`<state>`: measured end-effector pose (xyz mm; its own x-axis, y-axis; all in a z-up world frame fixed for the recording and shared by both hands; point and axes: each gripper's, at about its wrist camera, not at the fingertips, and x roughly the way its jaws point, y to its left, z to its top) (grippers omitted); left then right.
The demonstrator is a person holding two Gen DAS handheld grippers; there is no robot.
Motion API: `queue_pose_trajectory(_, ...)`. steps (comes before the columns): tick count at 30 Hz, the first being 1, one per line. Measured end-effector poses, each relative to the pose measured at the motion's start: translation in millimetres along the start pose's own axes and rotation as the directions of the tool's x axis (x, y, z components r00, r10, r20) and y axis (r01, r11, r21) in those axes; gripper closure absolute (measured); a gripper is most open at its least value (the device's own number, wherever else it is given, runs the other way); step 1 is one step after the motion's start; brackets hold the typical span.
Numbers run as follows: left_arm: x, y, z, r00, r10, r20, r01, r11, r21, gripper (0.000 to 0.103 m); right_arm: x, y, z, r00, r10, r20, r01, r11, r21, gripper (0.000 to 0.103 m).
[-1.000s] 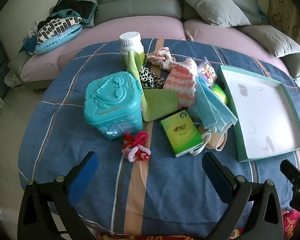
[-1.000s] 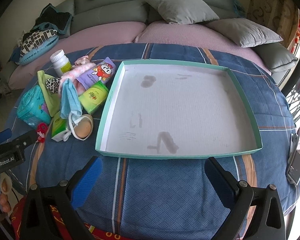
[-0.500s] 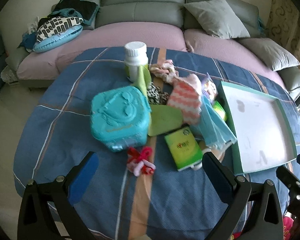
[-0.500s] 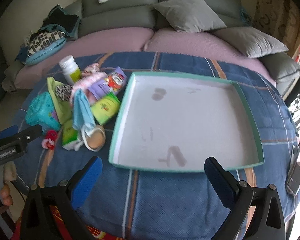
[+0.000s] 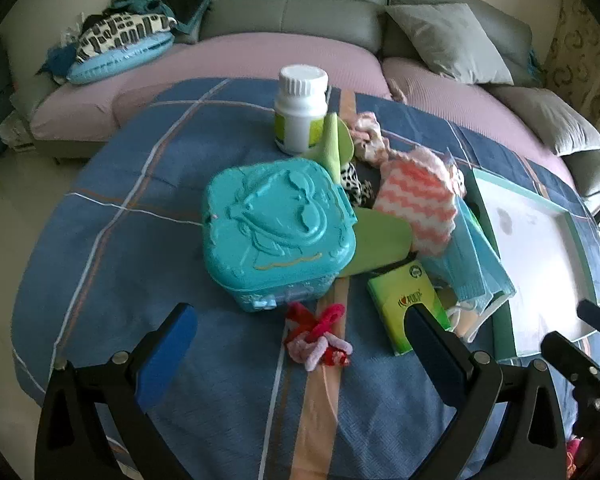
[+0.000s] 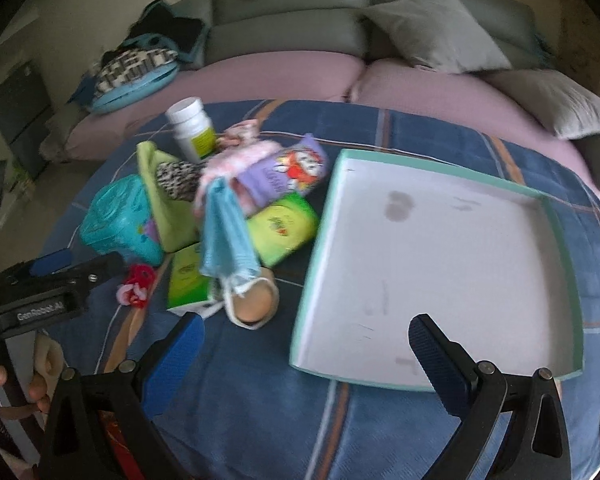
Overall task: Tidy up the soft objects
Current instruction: 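Grasp the red-and-pink hair tie with the left tool while the right tool grasps the blue mask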
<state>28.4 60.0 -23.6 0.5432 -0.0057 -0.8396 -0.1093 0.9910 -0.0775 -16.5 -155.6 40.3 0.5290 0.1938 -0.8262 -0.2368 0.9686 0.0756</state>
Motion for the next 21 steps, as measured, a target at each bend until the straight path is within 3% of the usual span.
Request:
queue_pose_trajectory(9, 19.2, 5.4, -3.3, 0.997, 0.036, -0.064, -0.036, 0.999, -0.003, 0.0, 22.1, 24.8, 19.0, 0.997, 0.076, 0.008, -0.076, 0.996, -0.048, 0.001)
queue_pose_trajectory(17, 36.0, 8.3, -6.5, 0.994, 0.006, -0.107, -0.007, 1.0, -0.012, 0.001, 46.1, 31.0, 30.5, 0.993, 0.118, -0.022, -0.119, 0.992, -0.049, 0.016)
queue_pose_trajectory(19, 40.4, 6.0, -8.2, 0.993, 0.0, -0.115, -0.001, 1.0, -0.007, 0.004, 52.2, 31.9, 32.9, 0.991, 0.129, -0.034, -0.131, 0.99, -0.045, 0.021)
queue_pose_trajectory(21, 46.1, 4.1, -9.0, 0.992, -0.007, -0.13, 0.007, 1.0, -0.002, 0.016, 55.4, 32.4, 34.2, 0.989, 0.14, -0.038, -0.142, 0.989, -0.044, 0.025)
